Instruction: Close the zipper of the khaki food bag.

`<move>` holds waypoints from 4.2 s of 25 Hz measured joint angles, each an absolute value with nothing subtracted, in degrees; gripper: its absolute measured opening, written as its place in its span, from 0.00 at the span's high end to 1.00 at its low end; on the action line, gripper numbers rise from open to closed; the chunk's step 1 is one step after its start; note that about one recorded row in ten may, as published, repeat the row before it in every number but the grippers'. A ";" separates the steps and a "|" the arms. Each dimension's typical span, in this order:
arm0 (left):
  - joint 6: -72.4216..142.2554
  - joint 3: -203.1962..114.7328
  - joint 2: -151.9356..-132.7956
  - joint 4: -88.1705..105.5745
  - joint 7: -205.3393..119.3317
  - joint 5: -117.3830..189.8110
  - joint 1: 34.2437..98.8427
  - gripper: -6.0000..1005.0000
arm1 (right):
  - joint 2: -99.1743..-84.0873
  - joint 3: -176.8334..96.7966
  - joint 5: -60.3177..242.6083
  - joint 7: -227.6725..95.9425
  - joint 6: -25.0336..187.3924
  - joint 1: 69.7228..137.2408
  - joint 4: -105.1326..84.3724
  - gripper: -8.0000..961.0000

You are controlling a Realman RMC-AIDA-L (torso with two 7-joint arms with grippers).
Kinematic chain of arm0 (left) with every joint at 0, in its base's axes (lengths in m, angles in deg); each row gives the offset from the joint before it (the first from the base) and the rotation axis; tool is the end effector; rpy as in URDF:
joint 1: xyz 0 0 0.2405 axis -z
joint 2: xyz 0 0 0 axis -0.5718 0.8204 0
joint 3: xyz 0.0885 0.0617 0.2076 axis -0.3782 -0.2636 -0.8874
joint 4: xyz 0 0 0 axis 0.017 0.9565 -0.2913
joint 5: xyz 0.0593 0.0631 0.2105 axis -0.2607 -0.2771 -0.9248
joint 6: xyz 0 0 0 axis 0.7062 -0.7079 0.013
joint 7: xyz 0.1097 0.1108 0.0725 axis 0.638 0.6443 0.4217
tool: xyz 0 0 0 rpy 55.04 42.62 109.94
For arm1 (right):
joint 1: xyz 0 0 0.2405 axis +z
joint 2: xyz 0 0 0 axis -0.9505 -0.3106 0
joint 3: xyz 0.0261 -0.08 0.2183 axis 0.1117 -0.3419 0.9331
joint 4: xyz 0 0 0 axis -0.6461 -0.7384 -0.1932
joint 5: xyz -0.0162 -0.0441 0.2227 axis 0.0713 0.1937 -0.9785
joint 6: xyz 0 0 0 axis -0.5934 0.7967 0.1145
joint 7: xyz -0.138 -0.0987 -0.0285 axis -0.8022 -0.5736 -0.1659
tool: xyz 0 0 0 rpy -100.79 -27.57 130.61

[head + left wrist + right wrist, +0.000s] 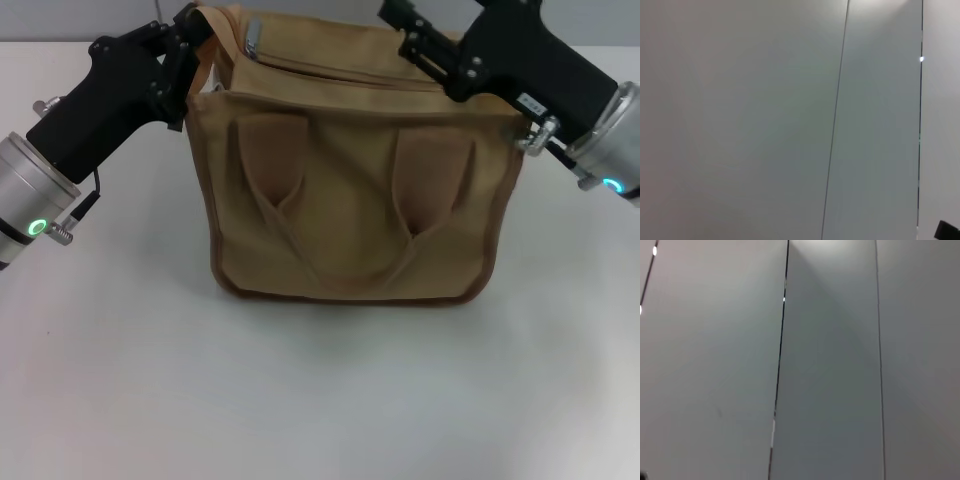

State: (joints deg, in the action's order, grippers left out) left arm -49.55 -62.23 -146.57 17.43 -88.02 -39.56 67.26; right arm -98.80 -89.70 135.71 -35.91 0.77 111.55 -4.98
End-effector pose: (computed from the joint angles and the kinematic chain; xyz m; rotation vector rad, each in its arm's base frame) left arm -0.2276 0.3531 0.0004 -2.0625 -0.3891 -1.2903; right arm 0.1607 0.3712 -0.0324 -2.1782 0.0474 1.2754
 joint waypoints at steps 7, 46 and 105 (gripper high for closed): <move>-50.07 -62.17 -146.47 17.30 -88.46 -38.66 67.78 0.98 | -98.80 -91.44 136.20 -44.82 5.24 112.76 -2.93 0.34; -50.54 -62.48 -146.63 13.88 -93.13 -38.46 74.29 0.98 | -98.80 -101.71 132.97 -65.09 17.01 121.41 -3.53 0.34; -50.12 -61.92 -146.09 15.29 -93.13 -33.13 65.65 0.98 | -98.80 -105.52 131.17 -63.72 14.45 108.31 0.19 0.99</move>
